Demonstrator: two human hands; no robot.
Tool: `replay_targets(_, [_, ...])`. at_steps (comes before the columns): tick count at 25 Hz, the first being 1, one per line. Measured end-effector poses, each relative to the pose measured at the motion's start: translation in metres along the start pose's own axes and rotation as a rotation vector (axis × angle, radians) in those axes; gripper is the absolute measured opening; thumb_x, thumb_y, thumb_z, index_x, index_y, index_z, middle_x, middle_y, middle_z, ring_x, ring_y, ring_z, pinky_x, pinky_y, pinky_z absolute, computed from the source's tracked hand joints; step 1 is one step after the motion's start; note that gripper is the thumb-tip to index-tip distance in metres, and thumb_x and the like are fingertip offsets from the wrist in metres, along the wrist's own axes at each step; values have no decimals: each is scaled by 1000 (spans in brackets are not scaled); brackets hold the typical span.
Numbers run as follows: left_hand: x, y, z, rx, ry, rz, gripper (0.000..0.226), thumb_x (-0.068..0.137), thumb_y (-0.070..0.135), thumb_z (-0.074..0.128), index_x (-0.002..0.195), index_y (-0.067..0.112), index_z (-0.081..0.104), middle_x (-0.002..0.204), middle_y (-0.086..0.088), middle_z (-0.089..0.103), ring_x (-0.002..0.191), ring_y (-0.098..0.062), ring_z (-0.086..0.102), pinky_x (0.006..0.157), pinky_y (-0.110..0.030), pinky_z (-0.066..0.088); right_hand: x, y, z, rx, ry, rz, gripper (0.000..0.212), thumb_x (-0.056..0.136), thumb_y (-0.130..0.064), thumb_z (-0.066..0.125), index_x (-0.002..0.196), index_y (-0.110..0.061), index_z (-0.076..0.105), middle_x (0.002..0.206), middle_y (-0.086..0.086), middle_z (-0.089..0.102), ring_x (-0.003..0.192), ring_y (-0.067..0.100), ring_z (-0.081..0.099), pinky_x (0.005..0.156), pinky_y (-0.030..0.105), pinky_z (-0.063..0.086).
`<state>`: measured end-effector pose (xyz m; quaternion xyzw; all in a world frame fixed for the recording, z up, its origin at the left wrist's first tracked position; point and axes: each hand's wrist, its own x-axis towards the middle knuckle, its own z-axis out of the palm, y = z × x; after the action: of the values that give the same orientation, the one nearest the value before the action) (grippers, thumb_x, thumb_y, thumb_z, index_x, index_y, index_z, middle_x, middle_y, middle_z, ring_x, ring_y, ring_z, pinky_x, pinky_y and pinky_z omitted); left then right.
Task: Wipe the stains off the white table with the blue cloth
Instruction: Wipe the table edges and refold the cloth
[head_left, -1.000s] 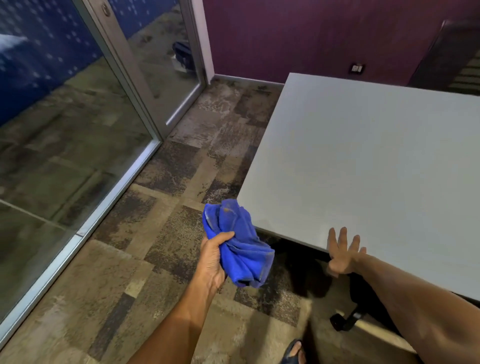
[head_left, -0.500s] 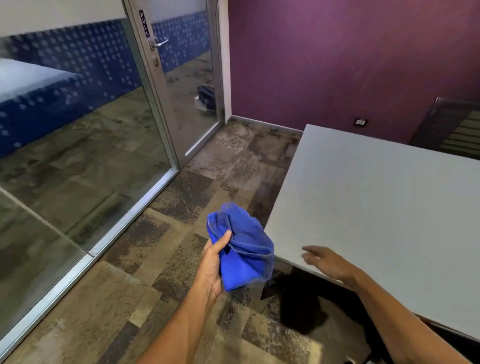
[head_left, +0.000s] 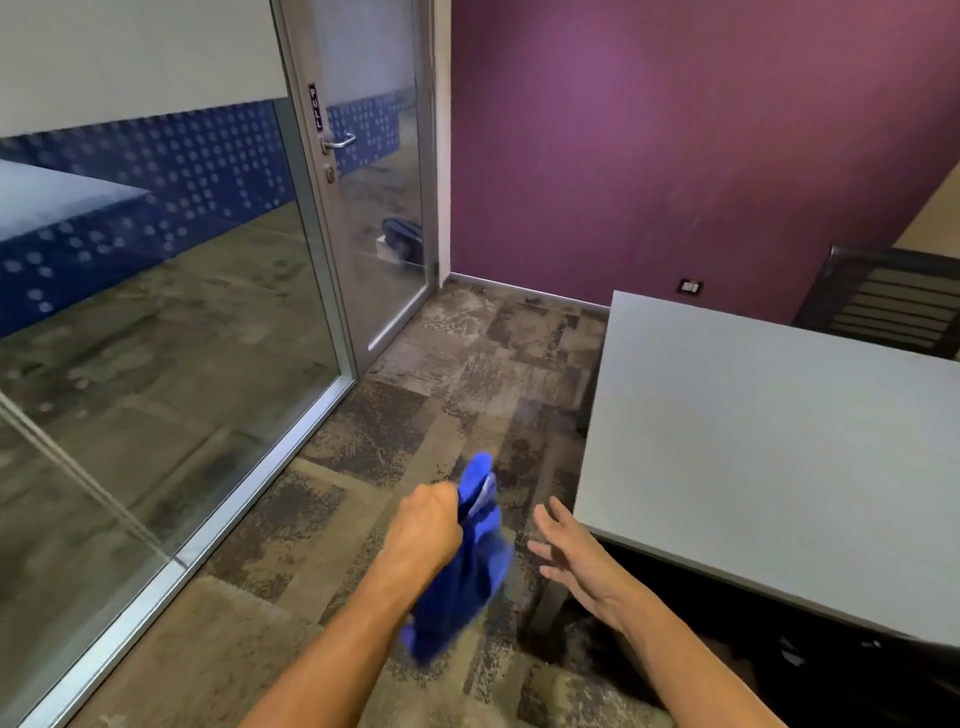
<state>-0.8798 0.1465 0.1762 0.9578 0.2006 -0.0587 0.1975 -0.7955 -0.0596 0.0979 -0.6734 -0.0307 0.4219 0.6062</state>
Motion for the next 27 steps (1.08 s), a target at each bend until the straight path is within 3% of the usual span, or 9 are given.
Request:
replay_targets(2, [9,-12,-8,44,2,-22,21,85,3,47,100,7,61,108,-21,67,103,-41,65,75,-40,47,5,5,10,-41,19,-10,135,59,-83,78,162,-42,1,162,-13,35,135,11,52,105,32,45])
replay_targets(5, [31,-31,-14,-416,-50,-100,15,86,0,52,92,1,66,97,-19,73,95,-35,68,73,-38,48,17,-4,17,-107,55,-76,135,58,-80,81,163,-40,6,162,-9,37,136,9,52,113,34,42])
replay_targets(8, [40,-42,-27,-816,-115,-154,13,92,1,60,94,3,72,89,-11,73,83,-22,64,76,-35,49,32,-34,26,-88,66,-212,138,52,-79,84,162,-39,11,160,-9,38,123,-8,59,100,19,47])
replay_targets(14, [72,-43,-63,-1250,-200,-73,20,96,1,61,113,4,70,111,-21,74,102,-38,71,95,-51,55,58,-92,46,56,-3,-169,134,53,-90,71,162,-41,12,166,-7,29,149,21,37,118,39,35])
replay_targets(16, [84,-38,-70,-1171,-137,-62,21,92,3,66,111,10,70,107,-14,76,99,-34,73,92,-49,57,61,-99,47,75,43,-187,118,59,-89,65,159,-42,22,165,-8,30,151,25,33,122,44,30])
replay_targets(19, [109,-31,-73,-717,64,-51,16,85,13,74,97,22,68,93,2,76,87,-18,72,82,-40,56,71,-101,51,-215,511,-704,44,78,-76,64,114,-52,57,138,-21,48,136,10,46,113,34,40])
replay_targets(21, [123,-28,-73,-615,109,-27,15,84,16,75,90,25,64,86,5,72,78,-11,67,71,-32,51,80,-106,62,-455,636,-907,31,82,-74,62,90,-45,64,120,-25,48,125,6,46,105,24,39])
replay_targets(24, [146,-32,-74,-501,143,62,15,85,19,74,84,22,59,77,3,66,68,-11,58,60,-23,41,100,-123,82,-662,676,-732,45,77,-82,58,85,-40,73,119,-20,47,126,7,36,107,30,28])
replay_targets(27, [176,-48,-83,-558,115,139,13,85,17,74,87,22,62,79,4,68,71,-9,61,63,-22,45,130,-144,95,-678,707,-466,24,83,-60,69,84,-38,77,123,-18,51,128,14,35,109,37,29])
